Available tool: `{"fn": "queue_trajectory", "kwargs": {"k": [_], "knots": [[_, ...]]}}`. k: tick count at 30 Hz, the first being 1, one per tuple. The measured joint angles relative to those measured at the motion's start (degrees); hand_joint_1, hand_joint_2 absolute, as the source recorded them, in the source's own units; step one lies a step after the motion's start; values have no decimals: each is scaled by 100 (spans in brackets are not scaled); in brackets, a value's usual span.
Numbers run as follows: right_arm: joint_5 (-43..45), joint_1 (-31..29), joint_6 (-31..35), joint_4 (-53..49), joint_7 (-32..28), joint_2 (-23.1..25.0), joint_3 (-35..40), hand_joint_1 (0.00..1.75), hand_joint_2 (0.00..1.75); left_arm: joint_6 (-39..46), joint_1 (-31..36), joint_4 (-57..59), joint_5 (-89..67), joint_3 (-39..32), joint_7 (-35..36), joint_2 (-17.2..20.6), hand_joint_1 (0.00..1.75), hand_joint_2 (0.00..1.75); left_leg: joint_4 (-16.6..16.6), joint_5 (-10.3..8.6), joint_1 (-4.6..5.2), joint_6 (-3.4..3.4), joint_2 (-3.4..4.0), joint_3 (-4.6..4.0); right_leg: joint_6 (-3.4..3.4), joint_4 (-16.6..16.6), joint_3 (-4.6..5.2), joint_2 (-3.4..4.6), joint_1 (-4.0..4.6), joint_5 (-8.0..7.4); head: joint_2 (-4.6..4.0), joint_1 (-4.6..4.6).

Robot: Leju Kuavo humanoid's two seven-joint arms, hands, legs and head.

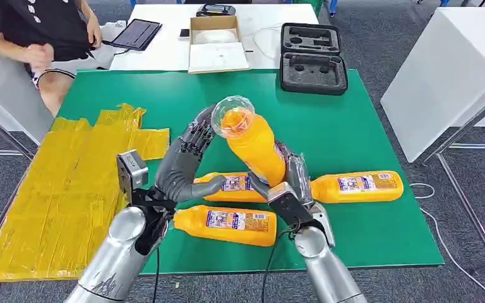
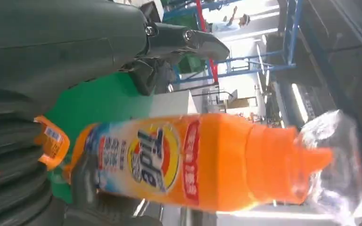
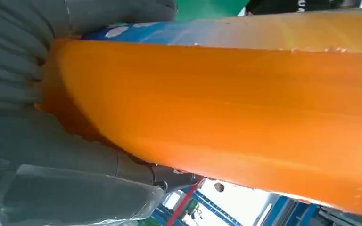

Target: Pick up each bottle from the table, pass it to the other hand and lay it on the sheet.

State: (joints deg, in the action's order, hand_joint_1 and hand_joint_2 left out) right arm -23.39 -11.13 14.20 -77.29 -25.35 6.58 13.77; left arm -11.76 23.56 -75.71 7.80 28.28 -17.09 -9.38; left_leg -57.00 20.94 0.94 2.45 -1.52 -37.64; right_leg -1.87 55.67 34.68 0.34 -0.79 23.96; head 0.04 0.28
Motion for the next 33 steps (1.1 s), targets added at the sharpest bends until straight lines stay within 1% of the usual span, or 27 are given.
{"fn": "queue_trajectory", "kwargs": {"k": [6, 12, 17, 21, 25, 33], "knots": [[110, -351, 145, 256, -37, 31, 247, 175, 175, 160, 15, 42, 138, 162, -13, 2, 0, 175, 0, 0, 0, 0, 2, 0, 0, 1, 1, 1, 0, 0, 0, 0], [39, -616, 110, 592, -5, 100, 778, 175, 175, 428, 19, 39, 186, 232, -42, 7, 0, 175, 0, 0, -1, 0, 1, -1, 0, 1, 1, 0, 0, 0, 0, -2], [31, -701, 99, 772, 24, 149, 1052, 175, 175, 490, 19, 35, 186, 227, -46, 26, 0, 175, 0, 0, -1, 0, 0, -2, 0, 1, 0, 0, 0, 0, 0, 0], [-275, -782, -15, 949, 186, 149, 1337, 175, 175, 699, -6, 35, 116, 195, -63, 59, 0, 175, 0, 0, 0, 0, 1, -1, 0, 0, 1, 1, 0, 0, 0, 0], [-385, -781, -57, 1032, 262, 144, 1552, 175, 175, 730, -63, -2, 74, 109, -90, 127, 0, 175, 0, -1, 0, 0, 0, -2, 0, 1, 4, 0, 0, 0, 0, -2], [-387, -814, -61, 1148, 293, 138, 1699, 175, 175, 730, -164, -46, 74, 18, -103, 168, 0, 175, 0, 0, -1, 0, 1, -5, 1, 1, 7, 0, -1, 1, 0, 0]]}}
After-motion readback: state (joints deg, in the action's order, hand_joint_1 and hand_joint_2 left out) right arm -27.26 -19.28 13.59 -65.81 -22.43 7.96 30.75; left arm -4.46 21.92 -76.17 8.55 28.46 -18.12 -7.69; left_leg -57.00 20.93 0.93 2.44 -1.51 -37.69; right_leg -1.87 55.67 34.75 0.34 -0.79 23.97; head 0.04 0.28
